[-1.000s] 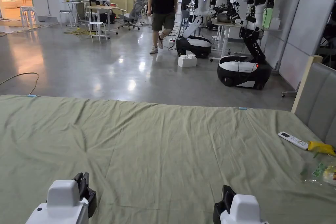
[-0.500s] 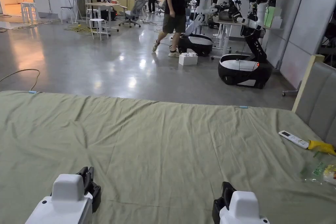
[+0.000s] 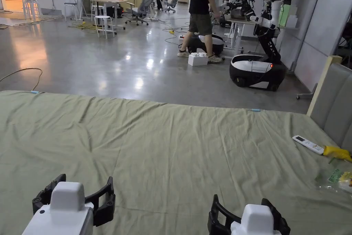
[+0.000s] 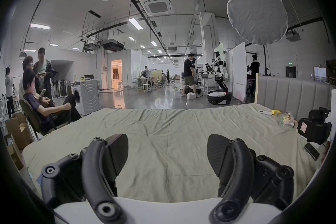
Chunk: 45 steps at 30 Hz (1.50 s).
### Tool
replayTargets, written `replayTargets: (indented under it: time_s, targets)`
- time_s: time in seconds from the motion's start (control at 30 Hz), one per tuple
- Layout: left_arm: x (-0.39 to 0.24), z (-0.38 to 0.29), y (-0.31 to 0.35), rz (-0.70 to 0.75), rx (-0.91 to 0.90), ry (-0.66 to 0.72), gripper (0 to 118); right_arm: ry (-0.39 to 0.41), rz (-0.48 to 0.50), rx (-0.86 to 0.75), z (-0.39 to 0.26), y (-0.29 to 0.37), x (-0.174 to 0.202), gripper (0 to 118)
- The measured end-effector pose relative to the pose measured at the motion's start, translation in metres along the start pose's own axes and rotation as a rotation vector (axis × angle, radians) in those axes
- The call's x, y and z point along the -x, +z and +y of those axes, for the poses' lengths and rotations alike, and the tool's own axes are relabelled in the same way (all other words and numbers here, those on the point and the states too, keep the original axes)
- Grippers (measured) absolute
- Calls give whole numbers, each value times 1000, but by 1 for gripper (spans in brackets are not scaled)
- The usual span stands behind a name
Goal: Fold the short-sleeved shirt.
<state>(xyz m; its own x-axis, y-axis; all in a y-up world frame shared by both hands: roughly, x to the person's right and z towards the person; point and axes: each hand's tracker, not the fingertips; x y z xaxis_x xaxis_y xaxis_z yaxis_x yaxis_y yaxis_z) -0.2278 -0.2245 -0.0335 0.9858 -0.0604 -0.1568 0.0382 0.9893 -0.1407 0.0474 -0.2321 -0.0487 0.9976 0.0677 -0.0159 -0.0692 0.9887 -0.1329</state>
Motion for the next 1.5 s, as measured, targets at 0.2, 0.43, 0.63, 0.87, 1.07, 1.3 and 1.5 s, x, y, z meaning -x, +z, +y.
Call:
replayTargets:
  time_s: [0.2, 0.43, 0.63, 0.87, 1.07, 1.3, 1.5]
  targets:
    - [3, 4, 1, 18, -9, 54, 106, -48, -2, 24, -1, 1, 1, 116]
    - [6, 6, 0, 17, 31, 77, 110, -15, -28, 20, 5, -4, 1, 118]
    - [10, 9, 1, 5, 32, 122, 110, -8, -40, 27, 7, -7, 2, 118]
    - [7, 9, 2, 12, 34, 86, 110, -42, -27, 47, 12, -9, 3, 118]
    - [7, 10, 3, 5, 39, 94, 110, -134, 4, 91, 18, -11, -1, 118]
    - [8, 10, 6, -2, 52, 113, 110, -225, 6, 147, 23, -14, -6, 118]
    - [8, 10, 6, -11, 57, 103, 110, -229, -21, 180, 30, -18, -5, 118]
